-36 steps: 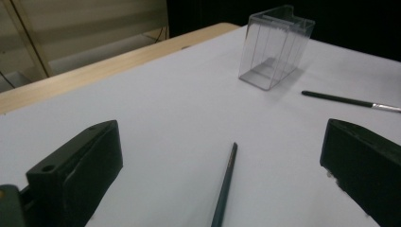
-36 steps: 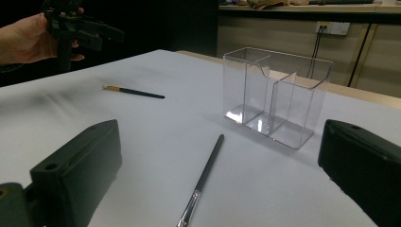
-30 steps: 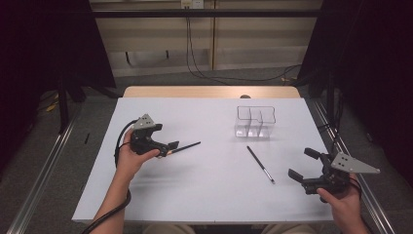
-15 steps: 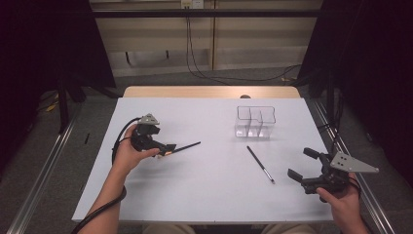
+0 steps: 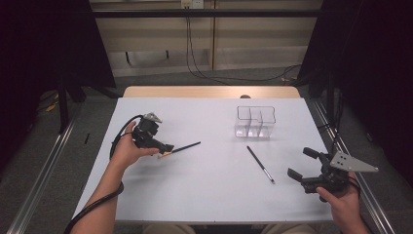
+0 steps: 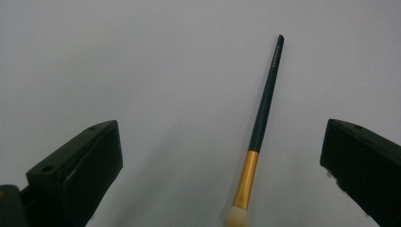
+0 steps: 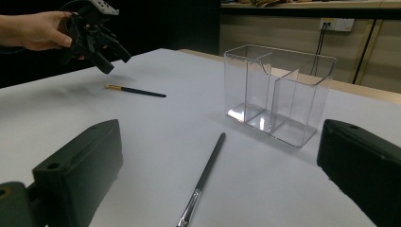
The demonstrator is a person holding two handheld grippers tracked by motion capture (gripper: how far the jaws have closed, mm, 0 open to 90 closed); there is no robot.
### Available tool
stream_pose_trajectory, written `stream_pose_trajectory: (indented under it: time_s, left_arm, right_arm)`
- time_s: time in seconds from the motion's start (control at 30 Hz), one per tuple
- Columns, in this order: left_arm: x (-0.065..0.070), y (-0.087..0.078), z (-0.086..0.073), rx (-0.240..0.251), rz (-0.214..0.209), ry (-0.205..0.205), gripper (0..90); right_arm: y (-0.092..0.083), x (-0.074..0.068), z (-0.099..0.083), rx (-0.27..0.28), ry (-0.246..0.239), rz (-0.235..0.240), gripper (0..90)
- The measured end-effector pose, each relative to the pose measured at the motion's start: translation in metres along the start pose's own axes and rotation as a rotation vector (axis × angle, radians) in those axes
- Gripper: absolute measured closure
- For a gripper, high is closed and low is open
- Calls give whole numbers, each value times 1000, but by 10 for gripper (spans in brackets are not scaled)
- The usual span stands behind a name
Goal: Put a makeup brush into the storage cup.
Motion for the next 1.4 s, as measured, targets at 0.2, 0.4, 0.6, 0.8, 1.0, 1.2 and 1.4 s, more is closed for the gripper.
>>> stream_pose_trajectory:
  time_s: [0.2, 0.4, 0.6, 0.8, 1.0, 1.2, 1.4]
  left_arm:
    - [-2, -1, 0, -54, 6, 35, 50]
    - [3, 0, 3, -140, 30, 142, 164]
    - [10, 4, 7, -187, 16, 183, 292]
    - [17, 9, 7, -236, -25, 244, 395]
    - [20, 15, 7, -291, -35, 284, 445]
    - [24, 20, 11, -325, -52, 313, 526]
    - [27, 21, 15, -374, -67, 336, 602]
  right_arm:
    - [1, 0, 0, -3, -1, 3, 6]
    - [0, 1, 0, -1, -1, 1, 6]
    - [0, 1, 0, -5, -2, 1, 6]
    - [0, 1, 0, -7, -2, 2, 6]
    - [-1, 2, 0, -2, -3, 0, 6]
    - [-1, 1, 0, -4, -8, 3, 6]
    - [-3, 2, 1, -3, -6, 0, 6]
Point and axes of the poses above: each handheld gripper's, and its own axes: y roughly forward along the jaws, z roughly out of its top, x roughly to its right, the point moved 3 cm from there along y, roughly forward along the jaws, and after that the axes turned 12 degrees about z, right-handed, at the moved point
